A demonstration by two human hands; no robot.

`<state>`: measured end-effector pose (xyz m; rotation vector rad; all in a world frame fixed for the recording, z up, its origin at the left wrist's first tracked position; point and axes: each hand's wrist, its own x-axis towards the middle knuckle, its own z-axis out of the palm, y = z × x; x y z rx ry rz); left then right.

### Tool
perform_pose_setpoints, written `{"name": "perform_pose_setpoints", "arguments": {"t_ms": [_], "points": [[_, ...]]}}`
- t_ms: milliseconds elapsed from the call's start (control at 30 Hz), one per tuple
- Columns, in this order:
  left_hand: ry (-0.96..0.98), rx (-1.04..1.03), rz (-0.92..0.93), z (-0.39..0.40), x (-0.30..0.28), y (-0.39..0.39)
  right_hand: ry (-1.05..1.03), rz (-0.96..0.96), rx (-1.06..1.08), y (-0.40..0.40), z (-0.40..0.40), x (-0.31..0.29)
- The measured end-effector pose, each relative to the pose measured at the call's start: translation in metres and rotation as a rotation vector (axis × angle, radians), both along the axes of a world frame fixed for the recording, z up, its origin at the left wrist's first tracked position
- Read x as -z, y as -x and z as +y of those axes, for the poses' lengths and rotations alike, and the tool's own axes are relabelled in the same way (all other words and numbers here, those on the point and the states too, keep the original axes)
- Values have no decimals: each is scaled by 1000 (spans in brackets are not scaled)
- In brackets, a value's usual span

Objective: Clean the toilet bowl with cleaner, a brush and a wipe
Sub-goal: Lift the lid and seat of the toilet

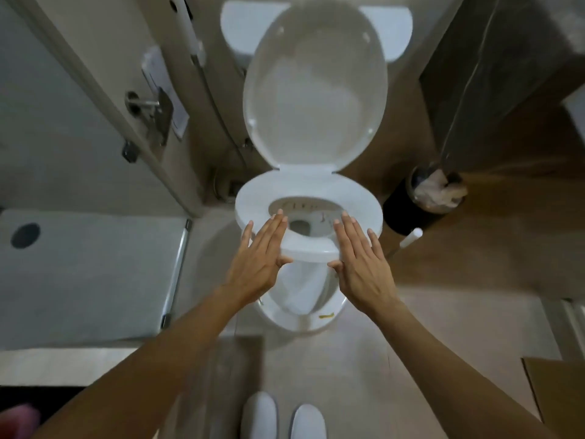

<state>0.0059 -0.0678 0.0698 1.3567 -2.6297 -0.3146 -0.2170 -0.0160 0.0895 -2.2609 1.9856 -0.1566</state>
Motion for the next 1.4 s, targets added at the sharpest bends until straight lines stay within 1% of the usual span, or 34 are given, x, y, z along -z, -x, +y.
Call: {"name": "perform_pose_setpoints", "arguments": {"t_ms": [167, 267, 400, 533, 700, 833, 967, 1133, 1233, 1400], "points": [[-54, -46, -5, -49, -60, 11, 12, -1, 61, 3, -46, -55], [-71, -58, -24, -74, -87, 18, 7, -33, 117, 2, -71, -73], [-80, -122, -57, -100, -110, 27, -60, -71, 156, 1, -103, -93], [-95, -122, -77, -127, -124, 32, -108, -91, 161, 6, -130, -108], [-130, -140, -71, -158, -141, 40, -108, -145, 164, 12, -163, -124], [-191, -140, -26, -194, -156, 48, -135, -174, 170, 19, -202, -139], [-195, -162, 7, -229, -166, 58, -163, -187, 176, 27, -242, -150], [-164, -205, -25, -265, -178, 69, -165, -166, 154, 38, -283, -159], [-130, -235, -34, -282, -183, 77, -134, -108, 137, 45, -304, -163], [-133, -286, -45, -306, -188, 89, -118, -59, 163, 57, -330, -163]]}}
